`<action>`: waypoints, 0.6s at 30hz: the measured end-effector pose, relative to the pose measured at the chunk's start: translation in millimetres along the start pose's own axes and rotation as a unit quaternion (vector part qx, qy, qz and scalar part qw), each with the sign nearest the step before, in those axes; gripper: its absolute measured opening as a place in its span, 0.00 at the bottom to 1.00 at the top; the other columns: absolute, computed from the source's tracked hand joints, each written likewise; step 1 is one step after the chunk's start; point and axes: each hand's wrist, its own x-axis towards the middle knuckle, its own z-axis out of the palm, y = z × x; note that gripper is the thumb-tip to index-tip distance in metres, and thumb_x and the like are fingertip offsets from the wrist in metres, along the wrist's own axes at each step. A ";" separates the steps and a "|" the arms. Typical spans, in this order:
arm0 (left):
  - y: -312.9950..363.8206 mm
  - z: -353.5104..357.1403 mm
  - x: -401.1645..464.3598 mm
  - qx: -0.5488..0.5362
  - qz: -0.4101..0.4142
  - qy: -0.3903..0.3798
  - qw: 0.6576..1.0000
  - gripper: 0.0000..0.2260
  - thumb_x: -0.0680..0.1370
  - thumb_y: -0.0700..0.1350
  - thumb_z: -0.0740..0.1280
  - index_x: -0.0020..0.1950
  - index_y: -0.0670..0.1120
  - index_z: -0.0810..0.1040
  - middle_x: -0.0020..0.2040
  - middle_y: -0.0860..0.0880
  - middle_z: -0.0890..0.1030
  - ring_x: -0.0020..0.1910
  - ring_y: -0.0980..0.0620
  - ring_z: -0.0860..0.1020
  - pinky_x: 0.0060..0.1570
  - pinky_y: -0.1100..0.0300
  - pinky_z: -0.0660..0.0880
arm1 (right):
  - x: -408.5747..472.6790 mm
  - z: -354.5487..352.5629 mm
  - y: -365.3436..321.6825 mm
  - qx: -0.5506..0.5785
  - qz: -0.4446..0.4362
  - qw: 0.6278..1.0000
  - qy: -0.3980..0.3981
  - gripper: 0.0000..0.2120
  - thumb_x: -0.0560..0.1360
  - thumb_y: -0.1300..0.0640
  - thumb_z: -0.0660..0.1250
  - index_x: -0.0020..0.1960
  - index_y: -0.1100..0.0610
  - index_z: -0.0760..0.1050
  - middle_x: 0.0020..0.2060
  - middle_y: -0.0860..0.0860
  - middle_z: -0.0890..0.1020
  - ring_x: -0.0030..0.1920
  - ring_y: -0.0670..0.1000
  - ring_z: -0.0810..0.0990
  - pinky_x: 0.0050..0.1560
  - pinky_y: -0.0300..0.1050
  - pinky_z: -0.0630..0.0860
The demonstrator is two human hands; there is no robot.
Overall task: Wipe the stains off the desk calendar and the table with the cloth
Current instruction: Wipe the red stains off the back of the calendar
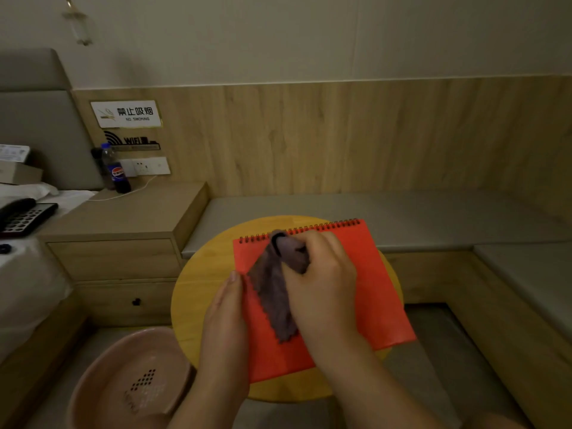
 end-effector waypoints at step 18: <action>7.4 0.9 -2.7 0.032 -0.001 0.060 0.998 0.20 0.84 0.58 0.61 0.73 0.53 0.75 0.57 0.64 0.79 0.58 0.63 0.78 0.59 0.58 0.70 | 37.8 -78.4 48.1 -0.005 0.166 0.986 -0.008 0.06 0.75 0.50 0.74 0.48 0.50 0.80 0.40 0.41 0.84 0.44 0.35 0.80 0.43 0.30 0.74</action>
